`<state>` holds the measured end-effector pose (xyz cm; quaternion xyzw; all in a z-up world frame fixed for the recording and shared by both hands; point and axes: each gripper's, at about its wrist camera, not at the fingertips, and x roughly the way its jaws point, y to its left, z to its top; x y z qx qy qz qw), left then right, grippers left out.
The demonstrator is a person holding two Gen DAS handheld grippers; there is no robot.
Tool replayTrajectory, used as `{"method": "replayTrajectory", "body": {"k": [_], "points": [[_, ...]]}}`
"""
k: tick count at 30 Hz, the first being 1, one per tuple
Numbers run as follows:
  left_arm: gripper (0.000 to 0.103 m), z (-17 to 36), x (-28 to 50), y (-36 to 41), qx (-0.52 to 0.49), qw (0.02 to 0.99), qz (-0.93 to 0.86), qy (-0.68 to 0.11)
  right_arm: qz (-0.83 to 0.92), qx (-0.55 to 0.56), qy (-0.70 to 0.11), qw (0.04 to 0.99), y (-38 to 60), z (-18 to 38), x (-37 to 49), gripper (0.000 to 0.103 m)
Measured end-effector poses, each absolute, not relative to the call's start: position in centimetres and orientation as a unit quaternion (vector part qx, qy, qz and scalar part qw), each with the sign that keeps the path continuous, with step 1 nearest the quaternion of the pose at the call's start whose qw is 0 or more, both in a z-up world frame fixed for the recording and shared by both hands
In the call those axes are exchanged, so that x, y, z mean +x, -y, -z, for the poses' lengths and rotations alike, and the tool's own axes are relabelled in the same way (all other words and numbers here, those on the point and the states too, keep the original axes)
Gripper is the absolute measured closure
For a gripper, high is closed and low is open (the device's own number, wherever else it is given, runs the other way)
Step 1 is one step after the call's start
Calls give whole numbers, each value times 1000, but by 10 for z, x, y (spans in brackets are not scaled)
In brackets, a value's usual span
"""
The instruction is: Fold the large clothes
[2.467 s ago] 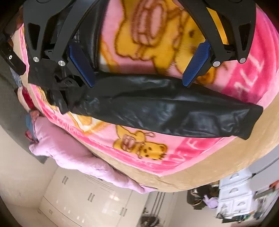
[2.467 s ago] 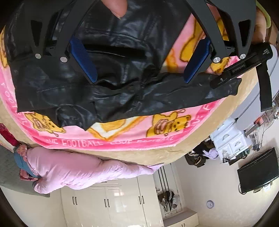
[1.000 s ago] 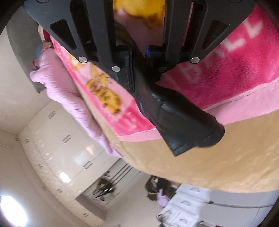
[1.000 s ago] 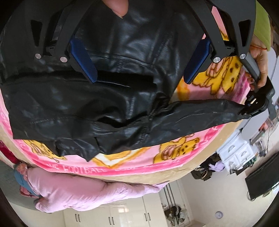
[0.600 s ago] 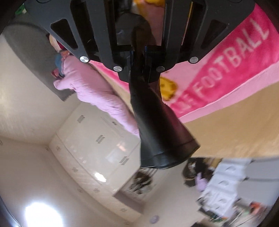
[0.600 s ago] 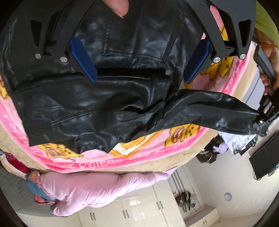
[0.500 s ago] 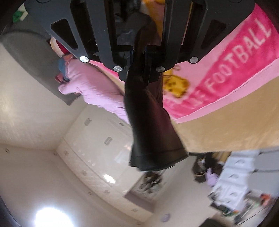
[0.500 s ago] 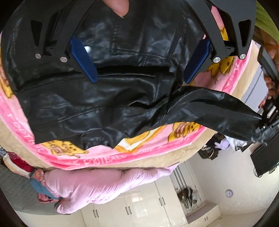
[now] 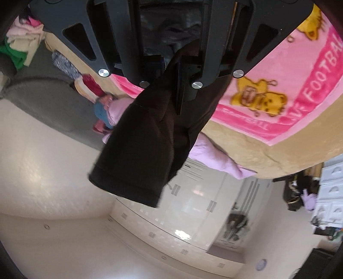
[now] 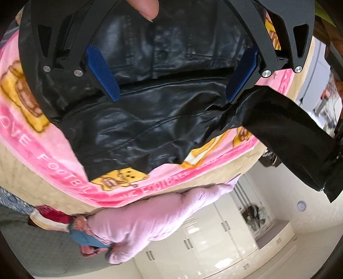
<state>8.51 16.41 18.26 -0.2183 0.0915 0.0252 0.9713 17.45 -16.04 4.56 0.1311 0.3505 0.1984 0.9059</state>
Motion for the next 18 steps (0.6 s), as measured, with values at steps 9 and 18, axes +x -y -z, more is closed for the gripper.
{"method": "replayTrajectory", "body": {"k": [9,18], "points": [[101,-175,113,-101,-182,975,32,-122,-167,174,-342,908,212,-41,176,4],[101,-155,135,-37,-138,971,95,-169,-129,208,-342,907,256,-35,179,4]]}}
